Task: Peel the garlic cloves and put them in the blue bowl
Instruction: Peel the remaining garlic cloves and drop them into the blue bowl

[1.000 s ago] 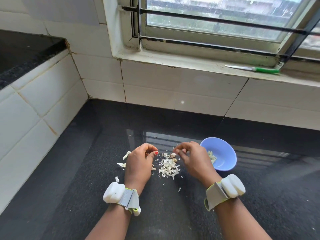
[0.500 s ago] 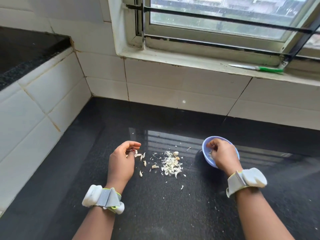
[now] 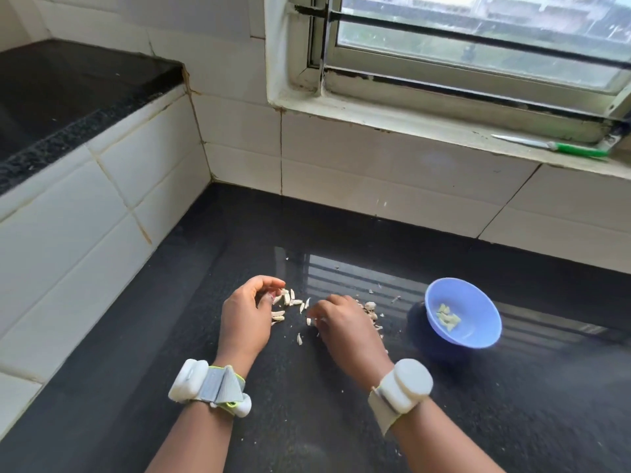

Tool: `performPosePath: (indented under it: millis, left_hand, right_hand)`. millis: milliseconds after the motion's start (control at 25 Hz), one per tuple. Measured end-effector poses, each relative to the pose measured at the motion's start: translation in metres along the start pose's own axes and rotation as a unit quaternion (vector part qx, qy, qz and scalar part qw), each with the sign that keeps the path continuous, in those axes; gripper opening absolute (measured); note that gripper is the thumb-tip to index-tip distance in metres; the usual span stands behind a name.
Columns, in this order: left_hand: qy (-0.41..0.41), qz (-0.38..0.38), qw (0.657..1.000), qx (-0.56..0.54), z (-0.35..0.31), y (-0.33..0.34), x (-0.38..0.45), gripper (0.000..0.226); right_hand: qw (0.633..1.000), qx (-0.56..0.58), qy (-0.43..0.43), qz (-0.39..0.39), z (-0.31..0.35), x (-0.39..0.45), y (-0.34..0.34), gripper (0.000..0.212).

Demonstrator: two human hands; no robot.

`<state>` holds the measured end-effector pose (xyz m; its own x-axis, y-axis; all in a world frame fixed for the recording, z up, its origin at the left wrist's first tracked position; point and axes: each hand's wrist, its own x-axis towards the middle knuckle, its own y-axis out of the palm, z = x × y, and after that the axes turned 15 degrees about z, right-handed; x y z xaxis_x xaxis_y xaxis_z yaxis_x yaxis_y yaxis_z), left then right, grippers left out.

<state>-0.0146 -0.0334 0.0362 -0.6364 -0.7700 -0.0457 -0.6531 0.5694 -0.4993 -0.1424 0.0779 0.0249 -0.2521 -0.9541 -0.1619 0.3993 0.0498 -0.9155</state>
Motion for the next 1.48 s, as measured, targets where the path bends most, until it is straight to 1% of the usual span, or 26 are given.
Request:
performPosePath:
  millis: [120,240,360,440,560,680,760,840,920,1000,1120,1200,1280,1360,1400,1480]
  left_hand:
    - [-0.018,-0.012,1.000,0.006,0.009,-0.010,-0.002,0.037]
    - [-0.030,-0.019,0.999,0.011,0.019,-0.015,-0.003,0.041]
    - [-0.043,-0.030,0.999,0.009,0.023,-0.018,-0.004,0.036]
    - [-0.046,-0.030,0.998,0.005,0.024,-0.019,-0.004,0.031]
    - [-0.051,-0.015,0.998,0.015,0.025,-0.017,-0.005,0.023]
    - [-0.052,0.025,0.997,0.049,0.025,-0.012,-0.005,0.014]
    - [-0.054,0.042,0.993,0.097,0.026,-0.008,-0.004,0.015]
    - [-0.054,0.046,0.987,0.148,0.026,-0.004,-0.002,0.015]
    - [-0.060,0.039,0.983,0.167,0.024,-0.002,-0.003,0.011]
    - [-0.074,0.031,0.982,0.171,0.024,-0.002,-0.003,0.009]
    - [-0.076,0.030,0.979,0.184,0.024,-0.002,-0.003,0.010]
    - [-0.074,0.031,0.978,0.191,0.024,-0.001,-0.004,0.007]
    - [-0.070,0.016,0.984,0.162,0.023,-0.002,-0.005,0.005]
    - [-0.070,-0.010,0.993,0.096,0.019,-0.005,-0.007,0.007]
    - [-0.068,-0.022,0.995,0.065,0.015,-0.006,-0.007,0.009]
    - [-0.051,-0.041,0.998,0.025,0.004,-0.005,-0.009,0.009]
  right_hand:
    - [1.000,-0.009,0.013,0.002,0.007,0.006,0.006,0.014]
    - [1.000,-0.007,0.015,0.022,-0.001,0.010,0.001,0.010]
    - [0.997,0.000,0.067,0.025,-0.014,0.011,-0.008,0.009]
    - [0.997,0.002,0.074,0.015,-0.017,0.012,-0.011,0.009]
    - [0.998,-0.029,0.041,0.026,-0.010,0.019,-0.009,0.011]
    - [0.997,-0.062,0.007,0.044,0.005,0.027,-0.004,0.016]
    - [0.996,-0.072,-0.019,0.058,0.016,0.029,0.002,0.019]
    - [0.998,-0.037,-0.038,0.042,0.024,0.028,0.005,0.019]
    - [0.999,0.010,-0.032,0.005,0.028,0.032,0.003,0.019]
    - [0.999,0.006,-0.031,-0.006,0.029,0.039,0.000,0.020]
    - [0.997,-0.040,-0.054,0.048,0.034,0.047,-0.006,0.024]
    - [0.995,-0.049,-0.063,0.059,0.036,0.048,-0.006,0.024]
    - [0.997,-0.017,-0.056,0.043,0.037,0.046,-0.004,0.020]
    - [0.996,0.083,-0.024,0.007,0.039,0.042,-0.005,0.013]
    - [0.988,0.154,-0.002,-0.010,0.039,0.040,-0.007,0.010]
    - [0.952,0.304,0.021,-0.015,0.034,0.033,-0.010,0.009]
